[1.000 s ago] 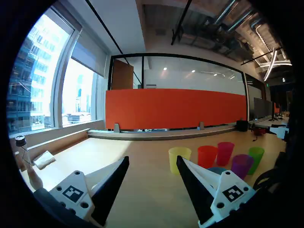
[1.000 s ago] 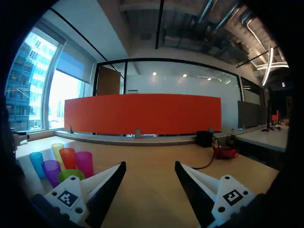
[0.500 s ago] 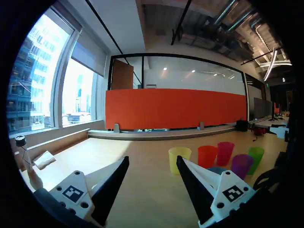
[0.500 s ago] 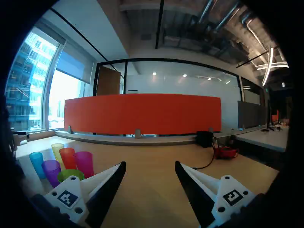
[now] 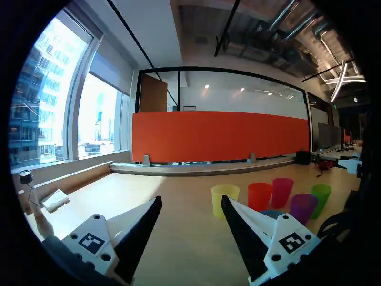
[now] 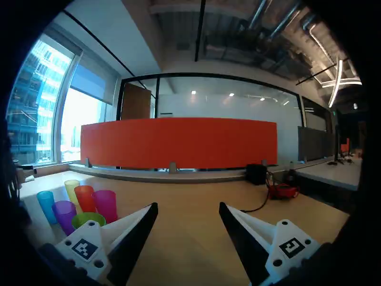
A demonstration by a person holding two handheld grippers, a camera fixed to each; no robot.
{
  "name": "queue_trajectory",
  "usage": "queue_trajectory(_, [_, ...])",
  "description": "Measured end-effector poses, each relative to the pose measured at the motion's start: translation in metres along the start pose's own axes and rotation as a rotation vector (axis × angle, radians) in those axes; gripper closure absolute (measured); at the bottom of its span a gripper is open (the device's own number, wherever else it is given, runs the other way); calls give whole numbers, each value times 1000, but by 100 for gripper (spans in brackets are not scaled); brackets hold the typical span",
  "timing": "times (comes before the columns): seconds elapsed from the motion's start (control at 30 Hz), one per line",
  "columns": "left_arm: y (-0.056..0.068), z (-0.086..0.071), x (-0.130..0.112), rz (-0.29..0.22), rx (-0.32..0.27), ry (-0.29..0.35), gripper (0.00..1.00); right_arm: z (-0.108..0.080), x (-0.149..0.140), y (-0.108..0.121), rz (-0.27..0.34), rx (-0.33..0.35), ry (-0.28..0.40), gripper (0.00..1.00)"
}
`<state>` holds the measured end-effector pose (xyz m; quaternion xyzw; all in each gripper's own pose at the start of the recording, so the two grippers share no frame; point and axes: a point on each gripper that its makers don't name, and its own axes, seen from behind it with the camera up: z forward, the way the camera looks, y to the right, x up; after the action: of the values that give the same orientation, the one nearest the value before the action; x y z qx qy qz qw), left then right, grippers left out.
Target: Pour water
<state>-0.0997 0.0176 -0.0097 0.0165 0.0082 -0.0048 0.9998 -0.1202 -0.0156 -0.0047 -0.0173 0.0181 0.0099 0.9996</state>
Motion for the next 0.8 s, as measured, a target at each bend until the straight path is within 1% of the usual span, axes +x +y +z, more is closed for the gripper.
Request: queue_trajectory(0.8, [1,3,-1,-1,-1,0,8,0,0,0,0,0,0,0])
